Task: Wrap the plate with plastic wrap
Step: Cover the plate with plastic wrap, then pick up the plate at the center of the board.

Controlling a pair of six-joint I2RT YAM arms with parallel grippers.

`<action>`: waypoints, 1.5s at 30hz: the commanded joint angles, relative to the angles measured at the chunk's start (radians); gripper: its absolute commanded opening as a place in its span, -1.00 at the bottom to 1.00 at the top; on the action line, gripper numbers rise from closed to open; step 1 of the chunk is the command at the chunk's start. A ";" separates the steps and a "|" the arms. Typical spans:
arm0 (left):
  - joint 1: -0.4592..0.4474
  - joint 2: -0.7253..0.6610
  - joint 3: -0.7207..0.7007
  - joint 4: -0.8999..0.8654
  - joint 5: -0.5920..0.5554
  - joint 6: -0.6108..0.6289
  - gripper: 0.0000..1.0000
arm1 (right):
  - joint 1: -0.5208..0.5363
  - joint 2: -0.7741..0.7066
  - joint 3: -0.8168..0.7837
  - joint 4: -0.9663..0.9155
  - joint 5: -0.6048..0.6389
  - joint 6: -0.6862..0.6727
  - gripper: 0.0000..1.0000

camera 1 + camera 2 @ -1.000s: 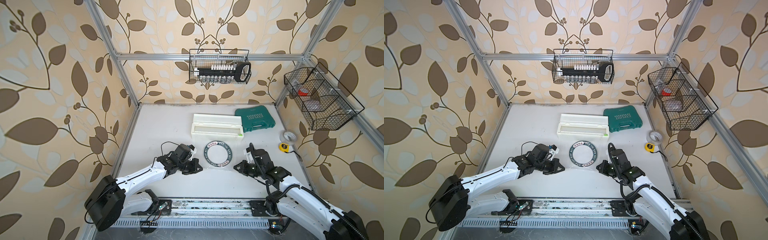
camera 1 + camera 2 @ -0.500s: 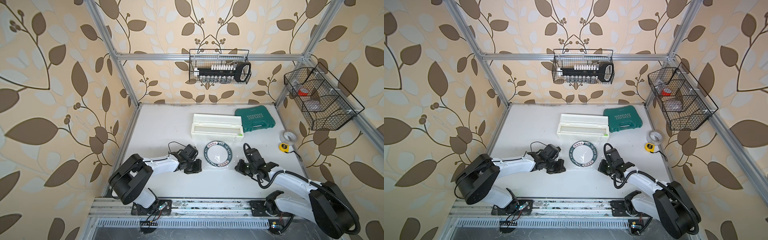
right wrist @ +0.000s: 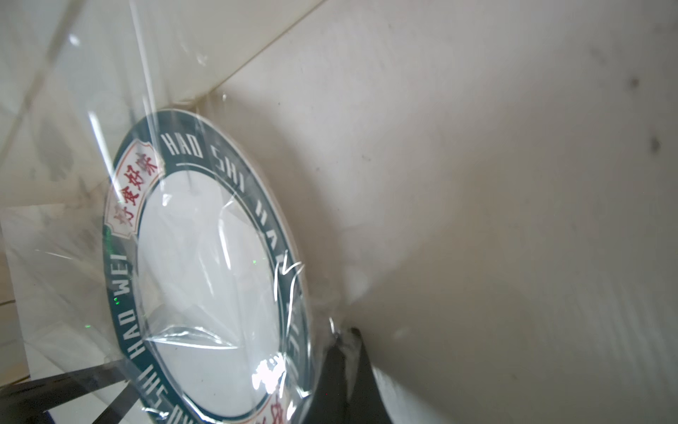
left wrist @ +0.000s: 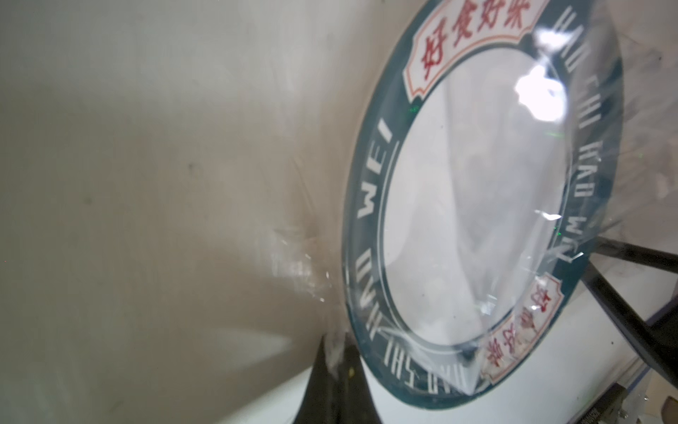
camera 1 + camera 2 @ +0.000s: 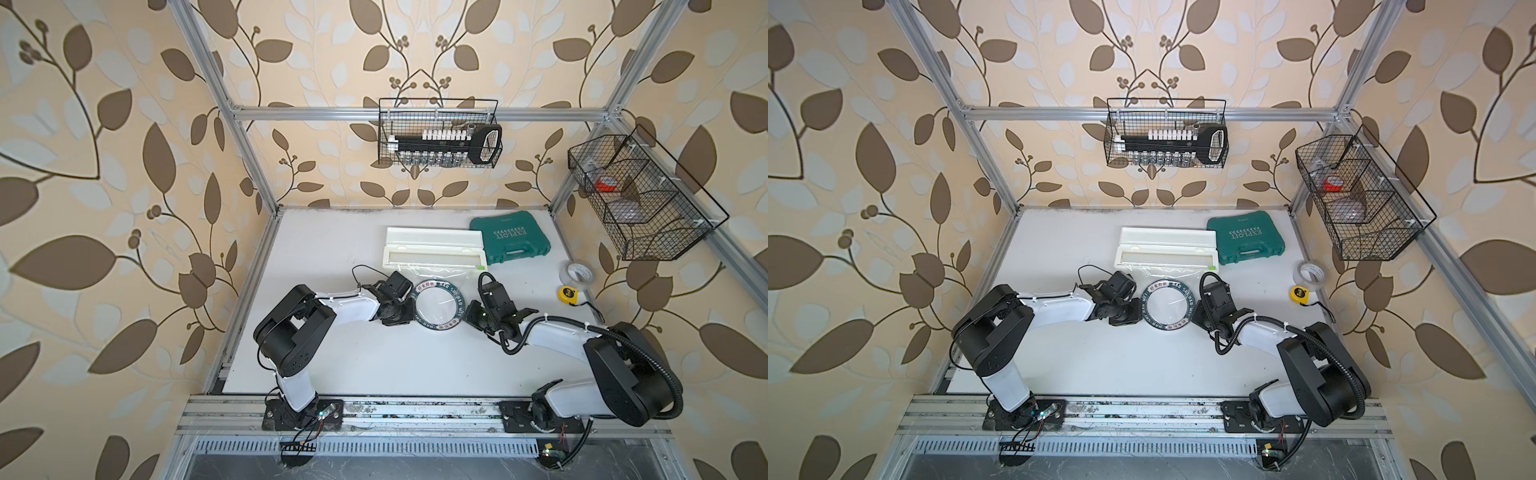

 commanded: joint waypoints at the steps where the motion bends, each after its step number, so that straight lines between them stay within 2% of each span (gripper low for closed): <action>1: 0.029 0.052 -0.014 -0.137 -0.125 -0.019 -0.80 | -0.002 0.023 -0.006 -0.013 0.033 0.020 -1.00; 6: 0.098 0.038 -0.023 -0.179 -0.112 -0.014 -0.51 | -0.002 0.020 -0.019 -0.001 0.023 0.016 -1.00; 12: 0.152 -0.049 -0.048 -0.240 -0.089 -0.006 -0.38 | -0.002 0.015 -0.028 0.011 0.015 0.018 -1.00; 16: 0.162 -0.212 -0.074 -0.195 0.029 -0.013 -0.11 | -0.002 0.010 -0.038 0.015 0.012 0.014 -1.00; 18: 0.149 -0.297 -0.111 -0.079 0.142 -0.064 0.12 | -0.002 0.007 -0.042 0.017 0.010 0.014 -1.00; 20: 0.124 -0.342 -0.138 0.027 0.209 -0.128 0.25 | -0.002 0.005 -0.048 0.021 0.010 0.012 -1.00; 22: 0.103 -0.326 -0.149 0.107 0.253 -0.175 0.26 | -0.002 0.005 -0.053 0.026 0.011 0.013 -1.00; 26: 0.079 -0.210 -0.143 0.199 0.301 -0.212 0.22 | -0.002 0.008 -0.054 0.032 0.010 0.016 -1.00; 38: 0.054 -0.037 -0.062 0.251 0.275 -0.191 0.01 | -0.002 0.000 -0.062 0.044 0.006 0.016 -1.00; 45: 0.049 0.064 -0.090 0.352 0.293 -0.223 -0.16 | -0.002 0.014 -0.072 0.067 -0.005 0.020 -1.00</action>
